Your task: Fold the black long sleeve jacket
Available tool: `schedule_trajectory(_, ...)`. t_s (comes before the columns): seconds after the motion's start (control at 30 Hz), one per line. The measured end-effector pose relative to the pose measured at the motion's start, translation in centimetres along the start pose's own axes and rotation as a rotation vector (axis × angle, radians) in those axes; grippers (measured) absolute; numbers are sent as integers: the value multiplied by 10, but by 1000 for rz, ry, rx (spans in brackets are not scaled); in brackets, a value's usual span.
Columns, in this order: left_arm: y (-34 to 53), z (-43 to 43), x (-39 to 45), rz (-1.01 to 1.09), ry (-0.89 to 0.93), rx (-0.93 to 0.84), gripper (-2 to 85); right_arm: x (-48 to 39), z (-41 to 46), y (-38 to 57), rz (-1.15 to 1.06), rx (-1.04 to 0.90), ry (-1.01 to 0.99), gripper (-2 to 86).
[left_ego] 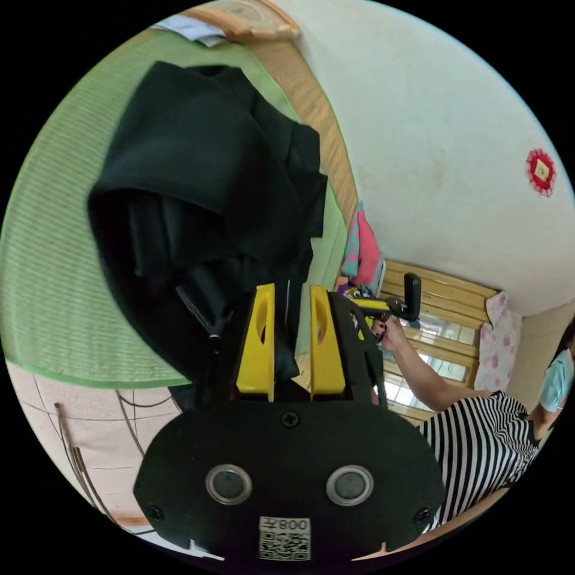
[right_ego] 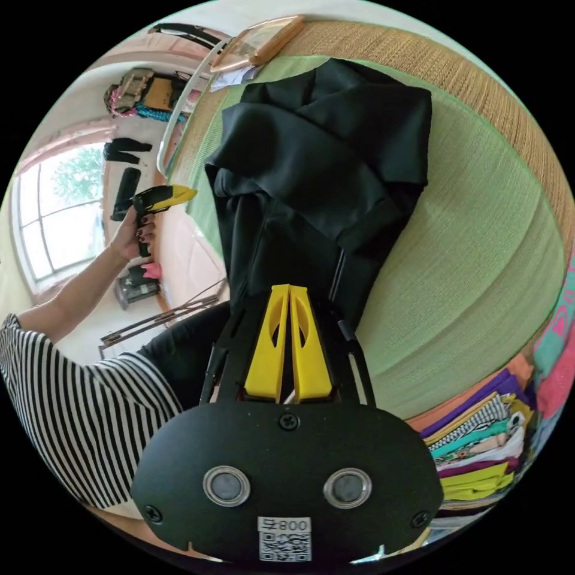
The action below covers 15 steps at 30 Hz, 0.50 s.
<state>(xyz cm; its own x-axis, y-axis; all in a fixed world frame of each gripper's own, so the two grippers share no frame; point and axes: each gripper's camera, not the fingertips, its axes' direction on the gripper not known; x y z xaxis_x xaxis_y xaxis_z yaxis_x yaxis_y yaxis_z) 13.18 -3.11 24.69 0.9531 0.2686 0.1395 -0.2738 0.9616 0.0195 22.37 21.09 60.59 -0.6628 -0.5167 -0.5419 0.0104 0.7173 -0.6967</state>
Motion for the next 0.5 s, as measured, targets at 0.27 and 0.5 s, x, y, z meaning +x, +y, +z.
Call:
schedule_trajectory(0.27,-10,73,-59,-216,162,-127,91,125,56,-116,139,71,-62,-2)
schedule_trajectory(0.5,23,19,-81,-242,247,-21,35,197,99,-159,219,92,-194,-3)
